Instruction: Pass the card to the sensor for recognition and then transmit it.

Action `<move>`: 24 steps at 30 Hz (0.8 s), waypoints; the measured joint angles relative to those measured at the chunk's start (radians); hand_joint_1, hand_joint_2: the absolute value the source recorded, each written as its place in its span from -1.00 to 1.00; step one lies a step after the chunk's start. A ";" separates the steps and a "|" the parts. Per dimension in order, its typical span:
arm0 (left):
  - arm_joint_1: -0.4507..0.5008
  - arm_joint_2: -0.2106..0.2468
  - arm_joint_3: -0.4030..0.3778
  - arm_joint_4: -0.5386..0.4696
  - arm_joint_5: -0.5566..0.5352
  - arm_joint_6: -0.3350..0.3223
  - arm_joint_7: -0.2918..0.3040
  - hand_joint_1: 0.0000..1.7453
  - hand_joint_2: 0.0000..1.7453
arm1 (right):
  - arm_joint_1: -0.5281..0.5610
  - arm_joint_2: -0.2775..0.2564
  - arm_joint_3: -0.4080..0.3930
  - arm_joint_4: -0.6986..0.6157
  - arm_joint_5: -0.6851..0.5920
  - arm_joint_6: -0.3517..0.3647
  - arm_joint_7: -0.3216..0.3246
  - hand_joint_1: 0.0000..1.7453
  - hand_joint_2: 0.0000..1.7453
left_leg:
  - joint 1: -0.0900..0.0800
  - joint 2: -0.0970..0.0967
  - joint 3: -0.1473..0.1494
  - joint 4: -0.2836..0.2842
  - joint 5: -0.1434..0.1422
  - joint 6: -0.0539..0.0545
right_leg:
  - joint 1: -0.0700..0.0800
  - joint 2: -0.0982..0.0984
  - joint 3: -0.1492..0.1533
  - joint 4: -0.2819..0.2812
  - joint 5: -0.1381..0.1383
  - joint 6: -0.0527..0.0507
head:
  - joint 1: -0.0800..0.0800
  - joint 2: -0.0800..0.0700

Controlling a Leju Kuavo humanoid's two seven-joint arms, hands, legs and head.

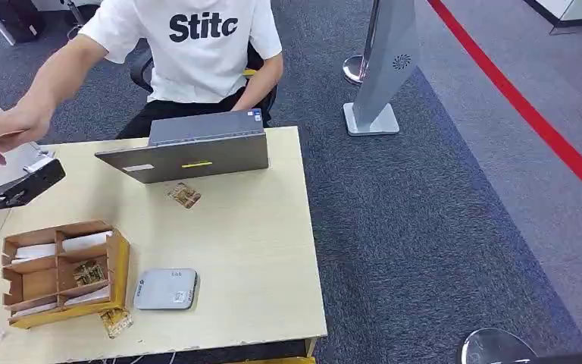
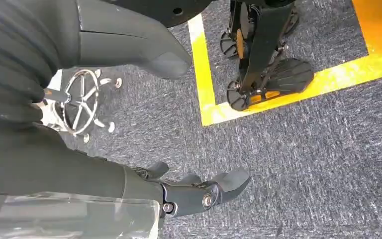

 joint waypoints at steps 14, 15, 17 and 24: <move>0.054 -0.013 0.013 -0.078 0.076 0.124 -0.084 -1.00 1.00 | 0.000 0.000 0.000 0.000 -0.001 0.005 -0.008 -1.00 1.00 | 0.000 -0.002 0.000 0.000 0.001 0.000 | 0.000 -0.003 0.001 0.000 0.001 0.000 | 0.000 0.000; 0.080 -0.019 0.019 -0.107 0.099 0.163 -0.105 -1.00 1.00 | 0.001 0.000 0.000 0.000 -0.003 0.003 -0.011 -1.00 1.00 | 0.000 -0.002 0.000 0.000 0.001 0.000 | 0.000 -0.003 0.001 0.000 0.001 0.000 | 0.000 0.000; 0.158 -0.037 0.041 -0.181 0.149 0.251 -0.155 -1.00 1.00 | 0.003 0.001 -0.001 0.000 -0.007 0.002 -0.014 -1.00 1.00 | -0.001 -0.001 0.000 0.000 0.001 0.000 | 0.000 -0.001 0.001 0.000 0.000 0.000 | 0.000 0.000; 0.555 -0.137 0.150 -0.475 0.304 0.428 -0.347 -1.00 1.00 | 0.021 0.013 -0.030 -0.003 -0.032 -0.009 -0.014 -1.00 1.00 | -0.001 0.000 0.000 -0.001 -0.004 0.002 | -0.001 0.000 0.001 -0.001 -0.004 0.003 | 0.000 0.000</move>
